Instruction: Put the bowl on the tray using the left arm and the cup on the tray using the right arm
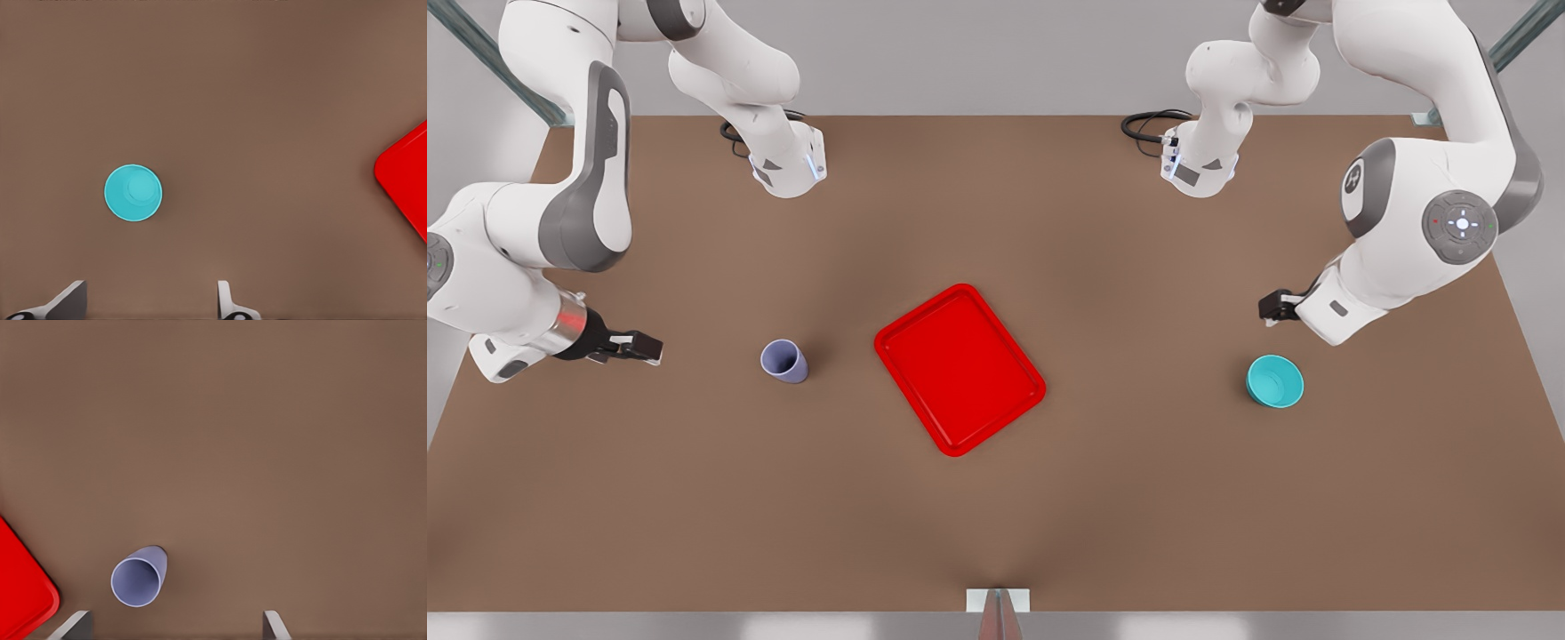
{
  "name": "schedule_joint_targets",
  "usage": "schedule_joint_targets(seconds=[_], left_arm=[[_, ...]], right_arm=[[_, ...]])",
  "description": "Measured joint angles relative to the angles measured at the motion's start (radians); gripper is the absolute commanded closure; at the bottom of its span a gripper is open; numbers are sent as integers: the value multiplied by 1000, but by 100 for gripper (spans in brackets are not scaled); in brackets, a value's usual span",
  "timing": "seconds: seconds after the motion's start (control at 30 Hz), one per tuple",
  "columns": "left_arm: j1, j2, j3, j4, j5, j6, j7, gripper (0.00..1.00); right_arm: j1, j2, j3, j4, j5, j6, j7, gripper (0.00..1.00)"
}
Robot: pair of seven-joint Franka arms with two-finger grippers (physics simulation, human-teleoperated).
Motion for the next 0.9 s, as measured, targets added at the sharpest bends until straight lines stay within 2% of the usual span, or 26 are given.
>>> schedule_joint_targets(seconds=[0.07, 0.13, 0.17, 0.27, 0.4, 0.7, 0.73, 0.77, 0.8, 0.9], left_arm=[[1, 22, 5, -39, 7, 41, -2, 0], [62, 73, 16, -171, 12, 259, 0, 0], [129, 144, 17, -174, 6, 346, 31, 0], [272, 270, 17, -218, -82, 451, 392, 0], [327, 369, 17, -227, -164, 457, 482, 0], [327, 459, 18, -232, -210, 495, 558, 0], [327, 465, 18, -232, -210, 496, 557, 10], [329, 470, 18, -232, -210, 496, 554, 45], [329, 474, 18, -233, -210, 494, 551, 61], [329, 485, 18, -232, -210, 494, 544, 74]], right_arm=[[0, 0, 0, 0, 0, 0, 0, 0], [1, 0, 0, 1, 0, 0, 0, 0], [0, 0, 0, 1, 0, 0, 0, 0], [0, 6, 0, 10, 1, 0, 0, 0], [-1, 12, 0, 18, 2, 0, -1, 0], [-1, 12, 0, 17, 0, 0, -2, 0], [-1, 12, 0, 17, 0, 0, -2, 0], [-1, 12, -1, 17, 0, 0, -2, 0], [-15, 12, -1, 17, 0, 0, -2, 0], [-15, 12, 0, 17, -1, 0, -2, 0]])
